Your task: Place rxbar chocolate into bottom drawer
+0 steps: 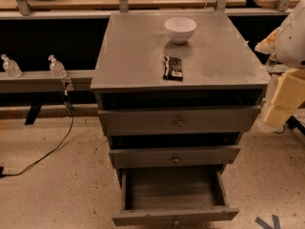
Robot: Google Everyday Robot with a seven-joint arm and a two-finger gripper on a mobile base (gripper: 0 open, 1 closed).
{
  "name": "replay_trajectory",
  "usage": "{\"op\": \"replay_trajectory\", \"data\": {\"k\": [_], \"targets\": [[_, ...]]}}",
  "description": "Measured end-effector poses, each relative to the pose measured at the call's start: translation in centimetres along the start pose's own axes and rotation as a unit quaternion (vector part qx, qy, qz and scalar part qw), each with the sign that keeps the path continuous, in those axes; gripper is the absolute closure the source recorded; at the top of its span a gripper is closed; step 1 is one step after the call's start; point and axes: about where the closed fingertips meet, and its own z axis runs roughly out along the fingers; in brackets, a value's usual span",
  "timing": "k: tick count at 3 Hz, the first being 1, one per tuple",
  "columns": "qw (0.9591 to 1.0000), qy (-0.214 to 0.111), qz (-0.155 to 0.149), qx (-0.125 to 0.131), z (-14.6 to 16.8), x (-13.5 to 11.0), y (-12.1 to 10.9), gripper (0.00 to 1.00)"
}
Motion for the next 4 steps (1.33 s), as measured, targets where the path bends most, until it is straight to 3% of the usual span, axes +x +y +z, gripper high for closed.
{"op": "replay_trajectory", "data": {"k": [1,2,3,4], "targets": [[1.0000,-0.002,-0.002,-0.001,0.2,-0.1,0.0,0.00],[0.9990,-0.028,-0.027,-0.020,2.4,-0.6,-0.5,0.00],[0.9969,-0.050,-0.040,-0.046,6.8,-2.6,-3.5,0.00],[0.9945,-0.076,-0.044,-0.058,11.0,-4.8,-8.3,0.00]]}}
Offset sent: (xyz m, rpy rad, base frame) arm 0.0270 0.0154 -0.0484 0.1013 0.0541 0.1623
